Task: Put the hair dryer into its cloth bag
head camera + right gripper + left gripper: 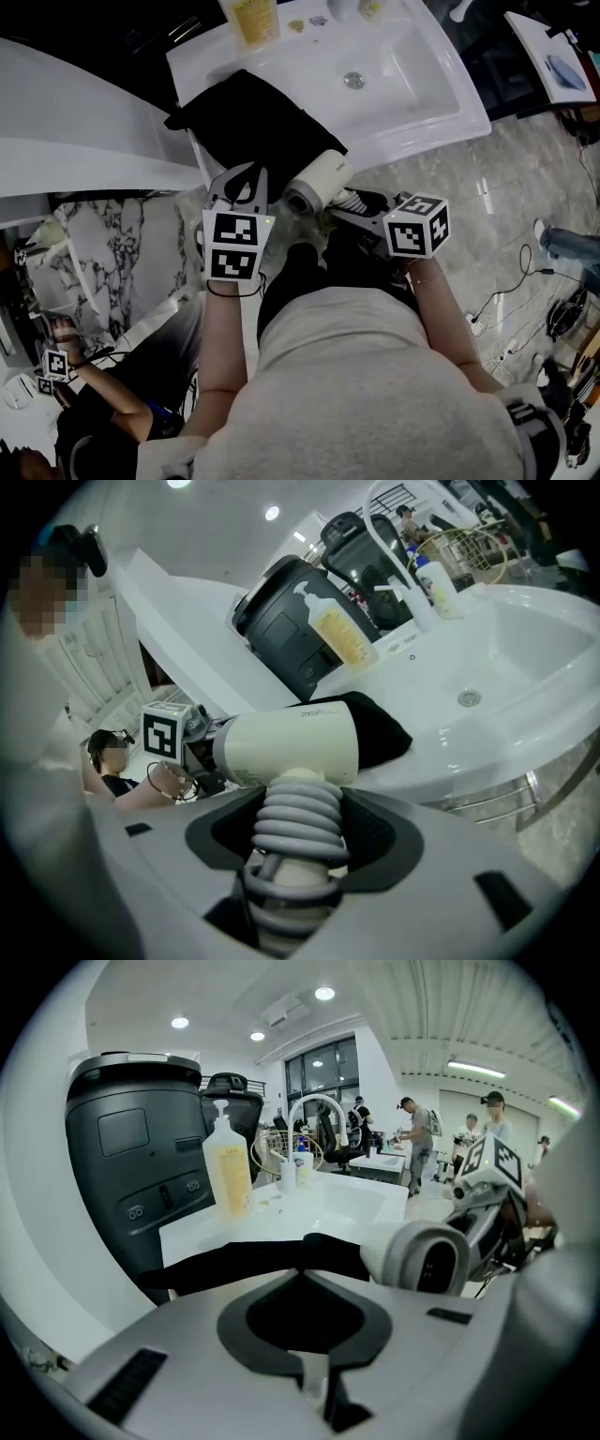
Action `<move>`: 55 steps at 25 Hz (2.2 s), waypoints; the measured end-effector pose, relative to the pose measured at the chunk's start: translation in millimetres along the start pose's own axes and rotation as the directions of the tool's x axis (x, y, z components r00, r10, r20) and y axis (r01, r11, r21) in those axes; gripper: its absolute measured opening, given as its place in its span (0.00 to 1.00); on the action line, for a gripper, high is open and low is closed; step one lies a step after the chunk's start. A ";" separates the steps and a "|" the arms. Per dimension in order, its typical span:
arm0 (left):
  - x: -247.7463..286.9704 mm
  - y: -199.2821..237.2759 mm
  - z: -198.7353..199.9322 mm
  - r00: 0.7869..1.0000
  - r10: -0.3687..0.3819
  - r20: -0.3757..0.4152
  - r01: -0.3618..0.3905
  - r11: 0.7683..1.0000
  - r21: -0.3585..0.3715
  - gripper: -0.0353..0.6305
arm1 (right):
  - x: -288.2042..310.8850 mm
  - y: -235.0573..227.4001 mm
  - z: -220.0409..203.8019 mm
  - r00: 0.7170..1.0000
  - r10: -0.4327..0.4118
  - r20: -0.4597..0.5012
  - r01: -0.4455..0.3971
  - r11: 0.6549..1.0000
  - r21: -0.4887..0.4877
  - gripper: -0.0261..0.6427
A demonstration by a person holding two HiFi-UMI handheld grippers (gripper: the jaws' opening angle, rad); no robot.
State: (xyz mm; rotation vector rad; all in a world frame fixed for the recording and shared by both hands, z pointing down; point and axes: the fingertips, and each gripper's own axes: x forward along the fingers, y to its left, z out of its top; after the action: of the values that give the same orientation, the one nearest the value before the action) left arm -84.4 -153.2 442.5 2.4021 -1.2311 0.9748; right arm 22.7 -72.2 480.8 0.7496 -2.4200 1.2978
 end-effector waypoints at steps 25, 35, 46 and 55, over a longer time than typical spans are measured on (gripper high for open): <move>-12.1 15.6 28.6 0.992 -0.058 0.111 0.070 0.991 -0.111 0.07 | 46.8 20.5 6.6 0.902 0.259 -0.346 -0.292 0.955 -0.047 0.40; -20.5 24.6 34.6 0.990 -0.038 0.138 0.060 0.986 -0.158 0.08 | 60.9 -16.6 51.5 0.950 0.140 -0.281 -0.158 0.986 -0.044 0.40; -14.0 17.3 42.0 0.989 -0.055 0.134 0.080 0.980 -0.184 0.07 | 82.8 -22.4 70.0 0.954 -0.023 -0.299 -0.017 0.992 -0.128 0.40; -8.3 -1.6 42.4 0.986 -0.091 0.142 0.119 0.972 -0.203 0.07 | 95.8 -23.8 83.0 0.964 -0.044 -0.263 0.025 0.997 -0.073 0.40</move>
State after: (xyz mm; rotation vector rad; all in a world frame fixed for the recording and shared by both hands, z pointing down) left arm -67.8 -168.8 405.8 2.3663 -1.1711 0.6290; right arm -43.4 -181.7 497.5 0.5569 -2.2157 1.2090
